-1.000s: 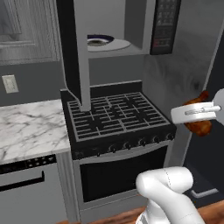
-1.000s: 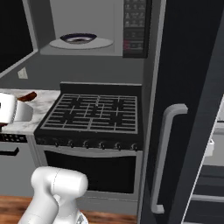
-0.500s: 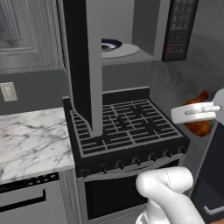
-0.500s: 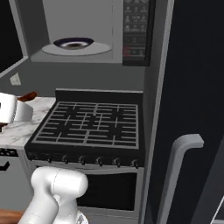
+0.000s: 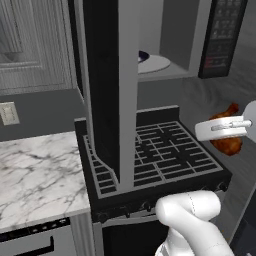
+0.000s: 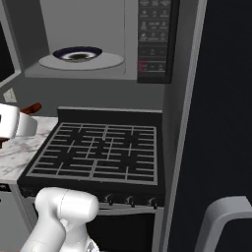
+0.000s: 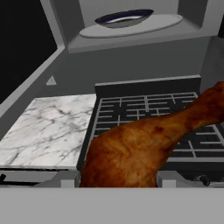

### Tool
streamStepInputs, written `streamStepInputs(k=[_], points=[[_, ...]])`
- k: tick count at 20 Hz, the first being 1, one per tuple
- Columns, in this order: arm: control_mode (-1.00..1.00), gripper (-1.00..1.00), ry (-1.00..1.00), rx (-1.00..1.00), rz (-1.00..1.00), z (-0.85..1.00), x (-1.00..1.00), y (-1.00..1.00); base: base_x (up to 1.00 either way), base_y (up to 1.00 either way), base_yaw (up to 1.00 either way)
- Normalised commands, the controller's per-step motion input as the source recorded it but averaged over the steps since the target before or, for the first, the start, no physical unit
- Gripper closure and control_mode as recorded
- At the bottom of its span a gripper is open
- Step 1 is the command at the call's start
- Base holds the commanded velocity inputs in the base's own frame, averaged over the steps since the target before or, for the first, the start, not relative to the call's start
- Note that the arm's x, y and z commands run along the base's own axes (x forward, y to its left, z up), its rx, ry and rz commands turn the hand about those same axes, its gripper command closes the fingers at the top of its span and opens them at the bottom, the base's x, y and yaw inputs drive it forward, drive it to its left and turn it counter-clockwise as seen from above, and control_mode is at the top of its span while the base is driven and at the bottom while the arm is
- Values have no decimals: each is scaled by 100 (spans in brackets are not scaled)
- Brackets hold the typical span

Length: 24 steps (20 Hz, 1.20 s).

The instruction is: Transport the chicken drumstick from the fridge to the microwave and turn on the microwave.

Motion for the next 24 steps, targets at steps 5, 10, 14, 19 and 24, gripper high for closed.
streamStepInputs(k=[5, 10, 14, 19, 24], points=[[100, 100, 0, 0, 0, 0, 0, 0, 2, 4, 1], [100, 100, 0, 0, 0, 0, 0, 0, 0, 0, 0], [100, 100, 0, 0, 0, 0, 0, 0, 0, 0, 0], [100, 100, 0, 0, 0, 0, 0, 0, 0, 0, 0], [100, 100, 0, 0, 0, 0, 0, 0, 0, 0, 0]])
